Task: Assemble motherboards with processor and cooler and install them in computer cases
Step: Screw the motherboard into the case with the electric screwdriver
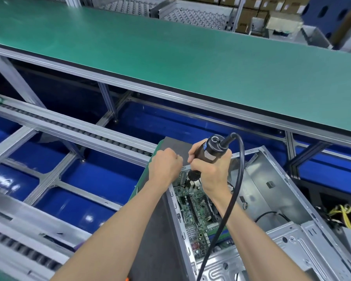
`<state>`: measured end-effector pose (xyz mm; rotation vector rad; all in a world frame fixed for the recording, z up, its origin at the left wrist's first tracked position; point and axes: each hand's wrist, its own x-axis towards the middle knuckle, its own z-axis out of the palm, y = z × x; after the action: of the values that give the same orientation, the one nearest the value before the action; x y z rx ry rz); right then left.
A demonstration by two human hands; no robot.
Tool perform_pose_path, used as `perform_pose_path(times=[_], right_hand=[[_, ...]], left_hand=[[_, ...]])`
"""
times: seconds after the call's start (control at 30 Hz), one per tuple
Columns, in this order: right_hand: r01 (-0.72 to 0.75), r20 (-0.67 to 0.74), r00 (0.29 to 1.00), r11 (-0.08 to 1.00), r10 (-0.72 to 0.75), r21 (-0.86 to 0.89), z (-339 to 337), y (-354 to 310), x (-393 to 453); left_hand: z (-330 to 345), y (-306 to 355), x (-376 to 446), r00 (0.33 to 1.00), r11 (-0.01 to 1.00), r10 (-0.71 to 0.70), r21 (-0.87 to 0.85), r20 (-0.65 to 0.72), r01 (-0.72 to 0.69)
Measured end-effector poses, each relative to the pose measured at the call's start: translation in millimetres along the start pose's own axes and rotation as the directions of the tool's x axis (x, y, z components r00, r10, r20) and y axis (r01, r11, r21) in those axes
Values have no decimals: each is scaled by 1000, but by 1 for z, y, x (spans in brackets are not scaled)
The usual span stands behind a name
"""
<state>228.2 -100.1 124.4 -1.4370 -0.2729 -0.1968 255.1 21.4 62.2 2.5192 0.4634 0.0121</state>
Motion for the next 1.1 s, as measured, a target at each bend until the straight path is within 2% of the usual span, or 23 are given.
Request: perform_pose_path(times=[0.57, 0.8, 1.1], right_hand=[[79, 52, 995, 995, -82, 58, -7, 10, 0], [22, 235, 972, 999, -28, 26, 1, 7, 2], [56, 172, 984, 998, -54, -10, -9, 11, 11]], left_hand=[[2, 1, 1, 999, 1000, -3, 18, -33, 4], [4, -1, 2, 999, 999, 23, 41, -28, -22], [7, -2, 4, 999, 1000, 11, 28, -36, -10]])
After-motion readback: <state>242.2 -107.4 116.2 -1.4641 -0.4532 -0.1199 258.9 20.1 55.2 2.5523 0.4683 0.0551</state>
